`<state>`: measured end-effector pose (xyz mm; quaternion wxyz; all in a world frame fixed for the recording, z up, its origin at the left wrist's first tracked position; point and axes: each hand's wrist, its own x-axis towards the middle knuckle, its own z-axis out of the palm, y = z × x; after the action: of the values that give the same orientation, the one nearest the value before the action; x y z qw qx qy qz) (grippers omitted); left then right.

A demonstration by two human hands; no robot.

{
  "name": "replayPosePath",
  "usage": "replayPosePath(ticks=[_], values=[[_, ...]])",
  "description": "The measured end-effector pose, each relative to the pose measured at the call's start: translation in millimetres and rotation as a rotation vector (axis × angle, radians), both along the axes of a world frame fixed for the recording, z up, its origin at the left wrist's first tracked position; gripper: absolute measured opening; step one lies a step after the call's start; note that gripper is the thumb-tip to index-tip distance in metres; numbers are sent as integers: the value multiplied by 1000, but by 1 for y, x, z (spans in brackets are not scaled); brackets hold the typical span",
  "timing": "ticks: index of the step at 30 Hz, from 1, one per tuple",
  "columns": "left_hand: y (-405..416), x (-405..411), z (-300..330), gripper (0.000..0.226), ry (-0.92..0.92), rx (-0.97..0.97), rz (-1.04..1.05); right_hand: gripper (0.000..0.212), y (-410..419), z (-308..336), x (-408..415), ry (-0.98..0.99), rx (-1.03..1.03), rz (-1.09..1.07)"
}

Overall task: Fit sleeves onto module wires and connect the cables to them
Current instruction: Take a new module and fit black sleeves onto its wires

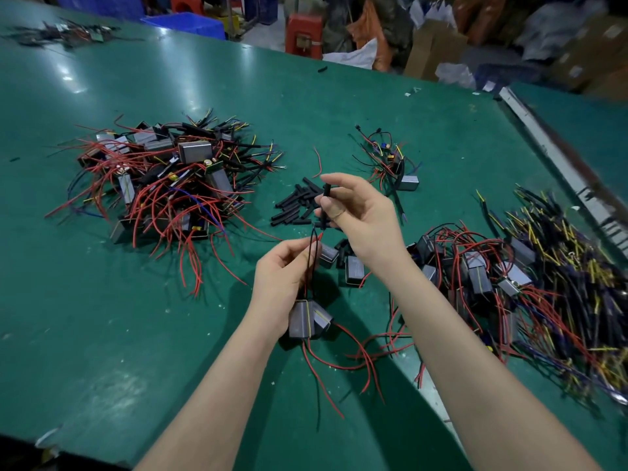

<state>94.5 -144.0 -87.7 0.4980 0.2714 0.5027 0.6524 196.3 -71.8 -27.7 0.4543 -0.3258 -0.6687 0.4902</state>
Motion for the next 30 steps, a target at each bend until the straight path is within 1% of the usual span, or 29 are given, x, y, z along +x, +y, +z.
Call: replayPosePath(ticks=[4,8,10,14,16,19,22,25,30], values=[[1,0,0,7,6,-7,1,30,1,2,1,-7,48,-11],[1,0,-1,6,-8,-19,-6,29,1,-2,2,-151,114,42],[1,0,-1,7,-2,-24,-13,30,2,-3,3,-167,122,36],[2,0,-3,5,20,20,20,30,1,-12,1,-59,35,-68],[3,-1,-3,9,32,49,49,29,-5,-20,-5,41,-54,-124],[2,-1,-2,15,3,89,40,28,-14,-29,-12,173,-154,-142],[1,-1,-1,18,5,115,34,27,-17,-29,-13,228,-165,-186],[1,-1,0,20,-28,122,42,26,-22,-30,-14,237,-138,-204],[0,-2,2,22,-106,97,60,31,-18,-23,-7,100,-81,-62]])
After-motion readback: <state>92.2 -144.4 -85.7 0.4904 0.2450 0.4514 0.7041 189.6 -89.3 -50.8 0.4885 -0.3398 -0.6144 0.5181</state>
